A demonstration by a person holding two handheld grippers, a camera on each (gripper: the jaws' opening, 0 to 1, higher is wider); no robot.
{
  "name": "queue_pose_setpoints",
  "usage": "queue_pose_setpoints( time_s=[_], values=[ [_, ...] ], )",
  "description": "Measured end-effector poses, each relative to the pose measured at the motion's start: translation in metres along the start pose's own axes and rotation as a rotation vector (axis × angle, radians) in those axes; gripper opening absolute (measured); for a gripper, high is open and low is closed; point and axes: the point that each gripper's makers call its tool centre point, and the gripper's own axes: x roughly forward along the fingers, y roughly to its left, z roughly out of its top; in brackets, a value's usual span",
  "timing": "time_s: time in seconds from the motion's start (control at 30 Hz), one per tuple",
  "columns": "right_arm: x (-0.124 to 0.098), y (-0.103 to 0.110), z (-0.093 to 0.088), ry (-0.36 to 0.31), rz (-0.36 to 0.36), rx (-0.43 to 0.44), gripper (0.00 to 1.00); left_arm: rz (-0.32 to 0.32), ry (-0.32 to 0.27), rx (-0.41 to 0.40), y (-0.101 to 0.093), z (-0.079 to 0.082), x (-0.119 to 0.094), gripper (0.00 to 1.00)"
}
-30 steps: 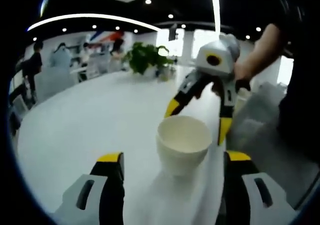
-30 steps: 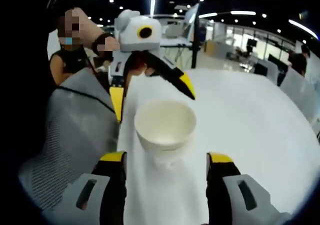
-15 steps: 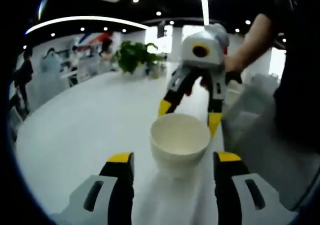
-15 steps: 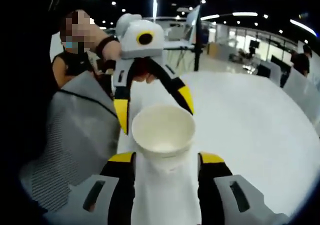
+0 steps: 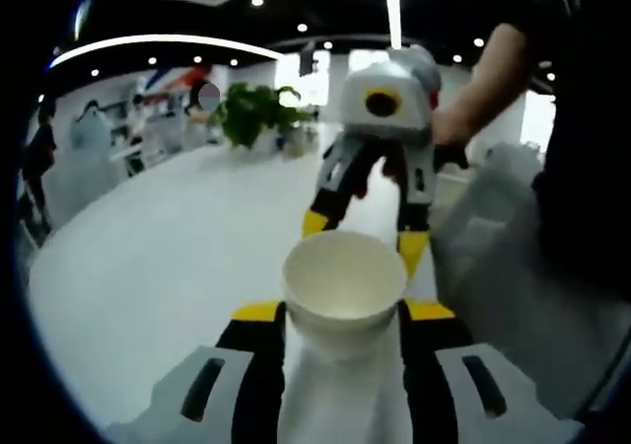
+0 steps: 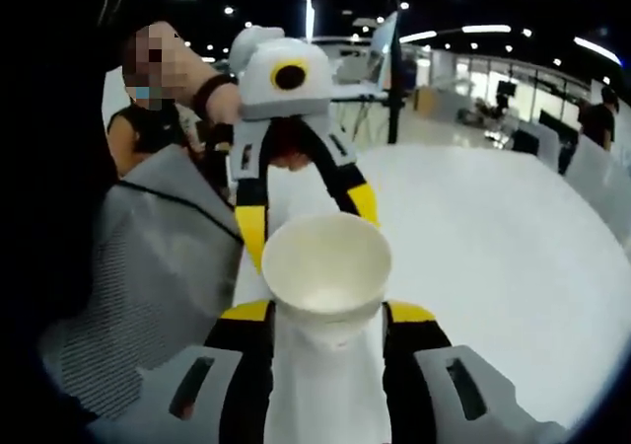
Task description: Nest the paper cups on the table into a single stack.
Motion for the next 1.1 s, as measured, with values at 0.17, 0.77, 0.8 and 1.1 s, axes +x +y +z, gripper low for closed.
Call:
queue_pose_setpoints(
  time_s=[0.17,0.77,0.8,1.1],
  values=[
    [0.001,0.000,0.001,-0.008,0.004,0.006,0.40,-0.008,-0.003,-0.009,0.001,0.002,0.002,0.46],
    [-0.021,-0.026,0.020,-0.066,-0.062,-0.007,0.39,-0.027,-0.012,0.059,0.026,0.036,0.004,0.45],
    [-0.025,-0.032,0.022,-0.074,-0.077,-0.009,0.39,-0.030,-0.015,0.061,0.029,0.038,0.005,0.45],
    [-0.041,-0.073,0.029,-0.082,-0.146,-0.017,0.38,-0.054,-0.010,0.114,0.064,0.063,0.017,0.45]
  ],
)
